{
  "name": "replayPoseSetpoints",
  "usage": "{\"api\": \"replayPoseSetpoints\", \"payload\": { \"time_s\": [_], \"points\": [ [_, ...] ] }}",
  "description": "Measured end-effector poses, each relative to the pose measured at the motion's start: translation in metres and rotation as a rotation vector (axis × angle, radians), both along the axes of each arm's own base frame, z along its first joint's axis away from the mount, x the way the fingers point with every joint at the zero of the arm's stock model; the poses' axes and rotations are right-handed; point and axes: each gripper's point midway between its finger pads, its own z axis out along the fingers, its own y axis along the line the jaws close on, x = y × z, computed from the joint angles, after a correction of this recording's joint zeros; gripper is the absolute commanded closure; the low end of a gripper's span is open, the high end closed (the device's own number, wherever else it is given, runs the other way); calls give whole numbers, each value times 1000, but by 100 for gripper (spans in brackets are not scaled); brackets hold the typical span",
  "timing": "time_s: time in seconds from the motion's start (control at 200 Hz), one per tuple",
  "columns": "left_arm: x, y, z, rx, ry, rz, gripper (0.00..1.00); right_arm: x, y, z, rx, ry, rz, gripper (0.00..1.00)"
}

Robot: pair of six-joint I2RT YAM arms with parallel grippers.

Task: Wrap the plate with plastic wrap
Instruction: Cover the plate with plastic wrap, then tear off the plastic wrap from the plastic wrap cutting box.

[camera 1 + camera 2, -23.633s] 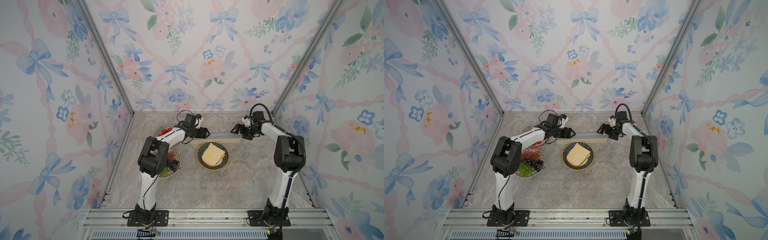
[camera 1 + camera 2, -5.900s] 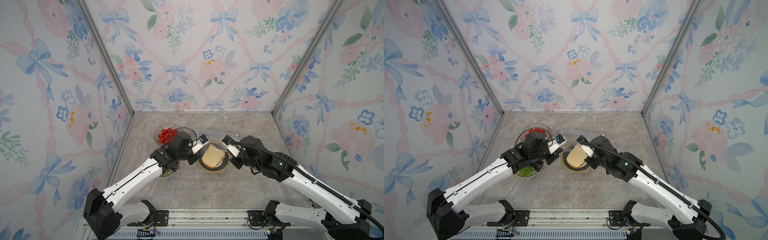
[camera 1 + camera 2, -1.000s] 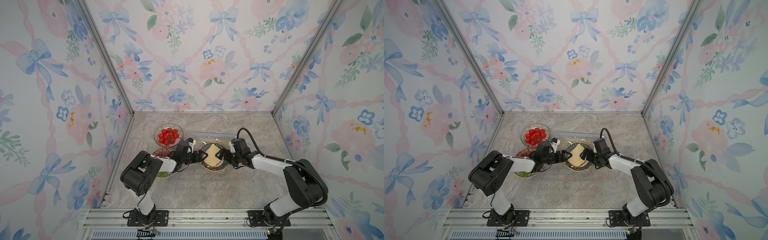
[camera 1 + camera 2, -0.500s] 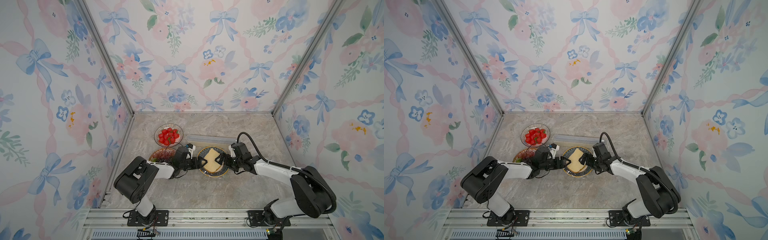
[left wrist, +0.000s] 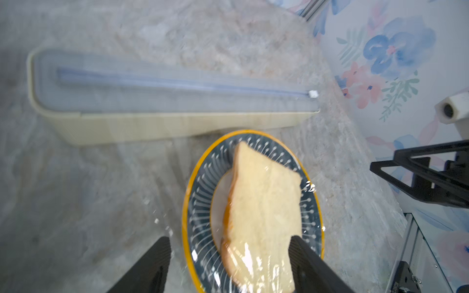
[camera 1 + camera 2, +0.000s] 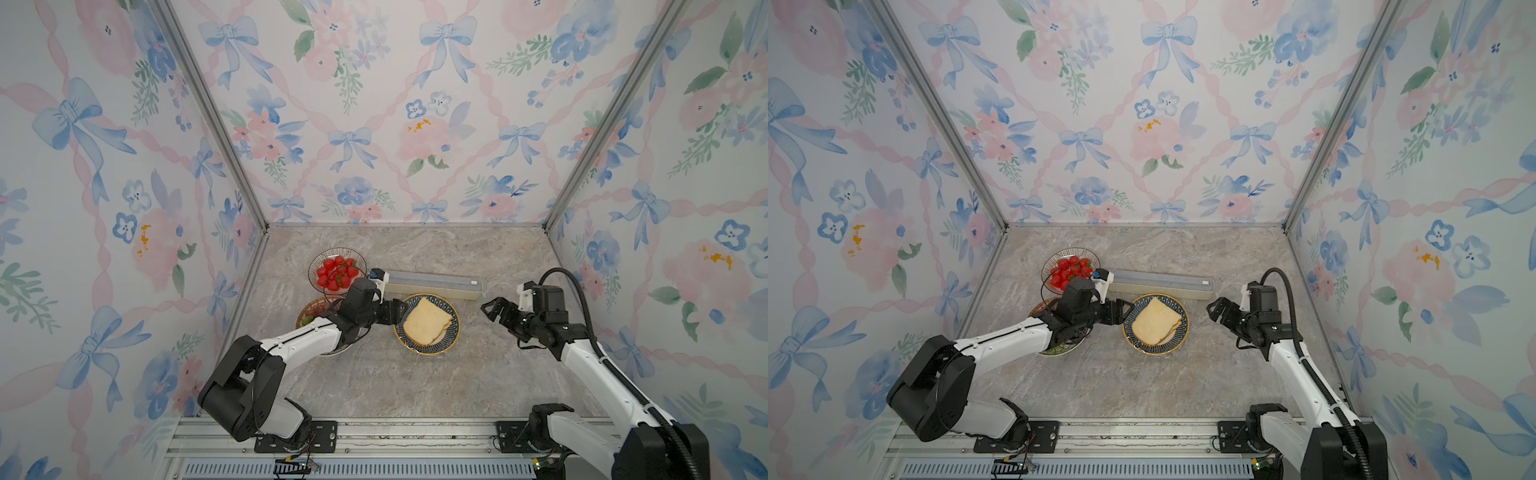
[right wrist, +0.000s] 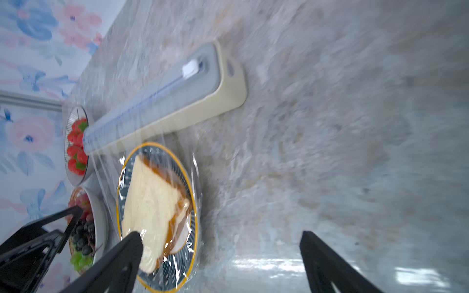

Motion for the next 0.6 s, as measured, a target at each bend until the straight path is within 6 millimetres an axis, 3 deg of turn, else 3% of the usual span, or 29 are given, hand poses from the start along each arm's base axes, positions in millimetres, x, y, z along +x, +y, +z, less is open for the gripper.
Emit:
{"api": "replayPoseSetpoints", "payload": {
  "time_s": [0.12,0.25,0.43,0.6],
  "points": [
    [19,-53,46,-1,-138,-95,27,15,-32,-1,37,-16,-58,19],
    [36,-105,66,16,-237,-174,26,37,-31,-13,81,-14,-22,21],
    [53,-166,48,95,-308,-276,22,69,-18,-22,119,-35,25,22],
    [64,-203,16,178,-336,-344,23,99,-7,-24,138,-66,46,28]
  ]
}}
